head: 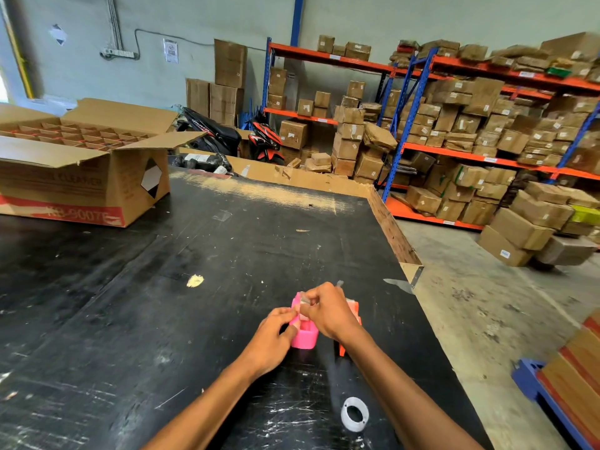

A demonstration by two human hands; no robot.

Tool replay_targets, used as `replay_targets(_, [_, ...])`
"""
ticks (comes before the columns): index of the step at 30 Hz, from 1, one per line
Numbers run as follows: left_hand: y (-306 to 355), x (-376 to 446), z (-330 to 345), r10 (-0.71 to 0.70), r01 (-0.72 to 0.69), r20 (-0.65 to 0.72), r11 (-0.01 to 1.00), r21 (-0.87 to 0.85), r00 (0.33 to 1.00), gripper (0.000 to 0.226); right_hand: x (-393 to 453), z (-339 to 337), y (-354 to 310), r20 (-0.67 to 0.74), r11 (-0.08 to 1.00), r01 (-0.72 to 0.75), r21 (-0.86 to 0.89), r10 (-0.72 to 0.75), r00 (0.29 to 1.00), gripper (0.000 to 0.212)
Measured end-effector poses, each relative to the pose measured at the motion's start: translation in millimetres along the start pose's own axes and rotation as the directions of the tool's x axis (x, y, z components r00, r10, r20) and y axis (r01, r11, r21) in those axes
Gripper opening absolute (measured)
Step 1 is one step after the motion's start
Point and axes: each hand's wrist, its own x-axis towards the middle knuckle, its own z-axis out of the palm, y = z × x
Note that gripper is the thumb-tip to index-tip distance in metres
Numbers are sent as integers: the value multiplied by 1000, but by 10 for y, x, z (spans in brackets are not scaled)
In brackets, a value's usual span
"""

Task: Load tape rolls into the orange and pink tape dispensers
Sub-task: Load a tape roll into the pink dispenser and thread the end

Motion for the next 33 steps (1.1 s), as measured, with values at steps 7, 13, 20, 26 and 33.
replay_targets(7, [-5, -17, -1, -17, 15, -24, 997, -77, 1000, 26, -4, -42, 24, 24, 999, -29, -27, 30, 999, 24])
replay_targets(13, [6, -21, 12, -46, 39, -45, 988, -146, 998, 34, -27, -20, 137, 58, 1000, -8, 27, 7, 998, 36])
replay_targets(20, [9, -38, 26, -41, 33, -58, 990, -140, 997, 37, 56, -61, 229, 43, 995, 36, 95, -40, 998, 38])
replay_targets(26, [14, -59, 10, -33, 28, -47, 994, -105, 998, 37, 92, -27, 225, 67, 992, 11, 122, -19, 998, 20])
replay_targets(33, [14, -79, -12, 3, -9, -46, 990, -138, 999, 41, 211, -138, 225, 72, 970, -37, 239, 20, 997, 15])
